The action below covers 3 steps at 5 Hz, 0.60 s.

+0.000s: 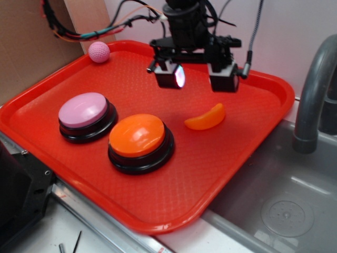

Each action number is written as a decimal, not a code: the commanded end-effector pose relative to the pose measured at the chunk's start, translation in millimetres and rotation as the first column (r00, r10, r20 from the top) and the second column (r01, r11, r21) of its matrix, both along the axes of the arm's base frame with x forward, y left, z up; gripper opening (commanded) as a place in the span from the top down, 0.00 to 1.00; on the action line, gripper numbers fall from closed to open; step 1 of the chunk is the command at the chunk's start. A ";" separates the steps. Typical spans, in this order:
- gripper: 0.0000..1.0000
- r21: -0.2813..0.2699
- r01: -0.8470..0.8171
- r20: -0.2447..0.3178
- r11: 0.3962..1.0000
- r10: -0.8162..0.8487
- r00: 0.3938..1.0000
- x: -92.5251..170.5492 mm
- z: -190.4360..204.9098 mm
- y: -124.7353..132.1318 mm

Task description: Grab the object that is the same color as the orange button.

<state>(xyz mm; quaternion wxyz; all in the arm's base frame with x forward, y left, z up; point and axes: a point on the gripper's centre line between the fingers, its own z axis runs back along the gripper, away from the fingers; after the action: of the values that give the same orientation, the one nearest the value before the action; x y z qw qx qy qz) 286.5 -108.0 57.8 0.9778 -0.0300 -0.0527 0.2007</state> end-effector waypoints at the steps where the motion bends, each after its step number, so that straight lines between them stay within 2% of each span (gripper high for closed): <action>1: 0.00 -0.003 0.028 0.050 1.000 -0.028 0.998 21.0 -6.9 -18.8; 3: 0.00 0.024 0.063 0.021 0.998 -0.064 0.998 14.8 -25.9 -20.6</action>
<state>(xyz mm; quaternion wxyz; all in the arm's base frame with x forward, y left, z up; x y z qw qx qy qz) 295.5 -127.7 20.1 0.9836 -0.0117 -0.0452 0.1742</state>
